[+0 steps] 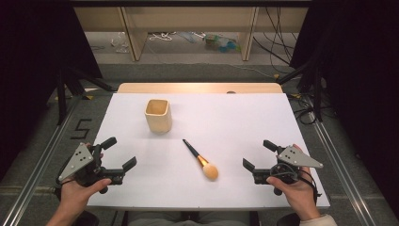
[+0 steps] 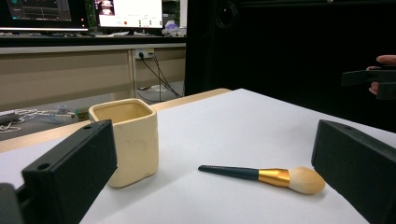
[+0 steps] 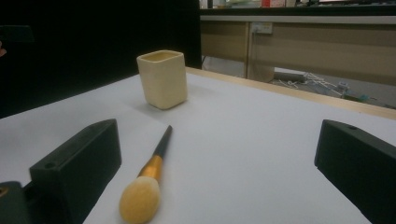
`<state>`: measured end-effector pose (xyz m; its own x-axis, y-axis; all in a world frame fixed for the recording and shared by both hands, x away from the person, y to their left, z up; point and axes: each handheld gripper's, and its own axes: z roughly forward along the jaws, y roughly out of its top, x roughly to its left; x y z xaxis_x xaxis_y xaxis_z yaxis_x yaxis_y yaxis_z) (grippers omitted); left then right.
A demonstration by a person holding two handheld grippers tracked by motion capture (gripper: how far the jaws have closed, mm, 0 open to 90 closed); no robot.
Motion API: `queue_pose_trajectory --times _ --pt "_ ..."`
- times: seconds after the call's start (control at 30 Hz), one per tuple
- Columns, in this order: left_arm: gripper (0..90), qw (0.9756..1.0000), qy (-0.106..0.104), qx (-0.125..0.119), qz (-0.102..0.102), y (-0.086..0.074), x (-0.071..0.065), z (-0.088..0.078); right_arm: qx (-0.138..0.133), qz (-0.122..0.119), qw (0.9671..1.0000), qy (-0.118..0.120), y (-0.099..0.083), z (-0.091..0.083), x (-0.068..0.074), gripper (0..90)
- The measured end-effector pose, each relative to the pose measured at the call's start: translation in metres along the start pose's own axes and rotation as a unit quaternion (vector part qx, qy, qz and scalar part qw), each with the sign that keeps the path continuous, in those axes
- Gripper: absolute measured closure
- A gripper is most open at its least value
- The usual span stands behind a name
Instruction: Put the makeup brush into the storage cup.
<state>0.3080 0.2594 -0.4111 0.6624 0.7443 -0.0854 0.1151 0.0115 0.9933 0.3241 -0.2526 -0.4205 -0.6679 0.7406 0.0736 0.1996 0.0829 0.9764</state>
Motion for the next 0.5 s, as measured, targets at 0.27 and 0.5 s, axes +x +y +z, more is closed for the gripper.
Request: queue_pose_trajectory --times 0.27,0.5 --pt "0.0 1.0 0.0 -0.001 0.001 0.0 0.0 -0.001 0.008 -0.009 0.9999 0.004 0.004 0.014 0.004 3.6" --pt "0.0 1.0 0.0 -0.001 0.001 0.0 0.001 -0.001 0.015 -0.014 0.9997 0.011 0.007 0.028 0.008 4.4"
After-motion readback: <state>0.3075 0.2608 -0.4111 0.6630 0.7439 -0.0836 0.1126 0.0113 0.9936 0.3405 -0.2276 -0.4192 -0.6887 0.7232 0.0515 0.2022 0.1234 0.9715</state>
